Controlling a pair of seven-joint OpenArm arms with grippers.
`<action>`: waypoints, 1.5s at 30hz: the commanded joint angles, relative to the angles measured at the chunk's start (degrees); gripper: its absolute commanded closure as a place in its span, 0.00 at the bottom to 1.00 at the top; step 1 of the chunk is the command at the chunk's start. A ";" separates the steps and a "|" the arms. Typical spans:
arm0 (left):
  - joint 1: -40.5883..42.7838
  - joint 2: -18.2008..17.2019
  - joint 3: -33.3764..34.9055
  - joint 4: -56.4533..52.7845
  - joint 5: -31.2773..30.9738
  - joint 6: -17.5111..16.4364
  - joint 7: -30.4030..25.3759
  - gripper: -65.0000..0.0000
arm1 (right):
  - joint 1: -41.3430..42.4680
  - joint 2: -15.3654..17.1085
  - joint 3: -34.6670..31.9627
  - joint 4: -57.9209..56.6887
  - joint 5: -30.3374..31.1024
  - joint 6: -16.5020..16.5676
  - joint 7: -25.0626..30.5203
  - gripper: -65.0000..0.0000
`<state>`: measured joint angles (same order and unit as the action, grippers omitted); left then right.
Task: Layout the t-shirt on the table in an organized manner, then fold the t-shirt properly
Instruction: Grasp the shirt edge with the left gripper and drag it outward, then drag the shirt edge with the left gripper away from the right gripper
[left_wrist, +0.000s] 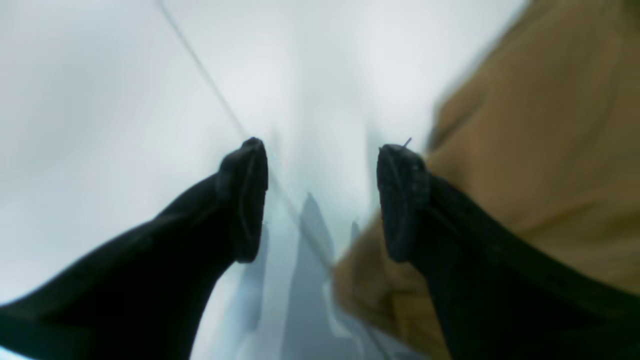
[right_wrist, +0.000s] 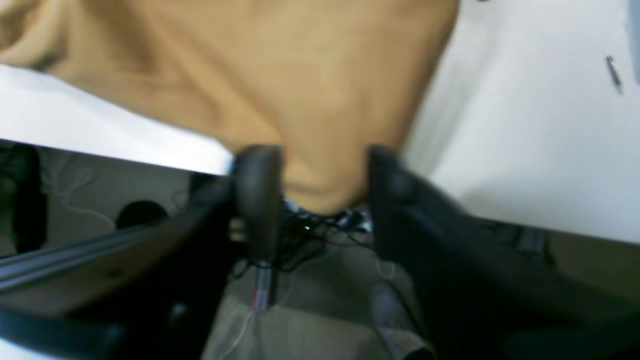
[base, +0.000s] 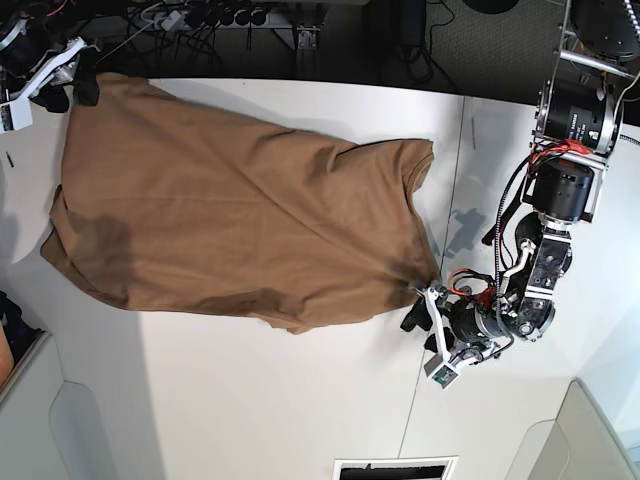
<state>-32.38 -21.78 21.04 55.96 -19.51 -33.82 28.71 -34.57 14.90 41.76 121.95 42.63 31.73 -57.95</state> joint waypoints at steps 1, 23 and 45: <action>-1.88 -0.72 -0.33 0.94 -2.40 -2.10 0.07 0.43 | 0.31 0.66 0.52 1.42 0.70 0.07 1.22 0.54; 6.88 -1.09 -0.33 5.64 -26.49 -6.18 16.17 0.43 | 28.57 0.63 0.35 -29.75 -9.55 -3.48 9.33 0.54; 12.57 -6.01 -0.33 5.44 -11.02 -6.18 7.67 0.43 | 29.46 0.83 -8.68 -24.35 -10.47 -1.51 7.08 1.00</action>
<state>-19.51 -26.68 20.84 61.49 -33.93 -41.32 33.12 -5.72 14.61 32.58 96.75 32.05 30.24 -51.70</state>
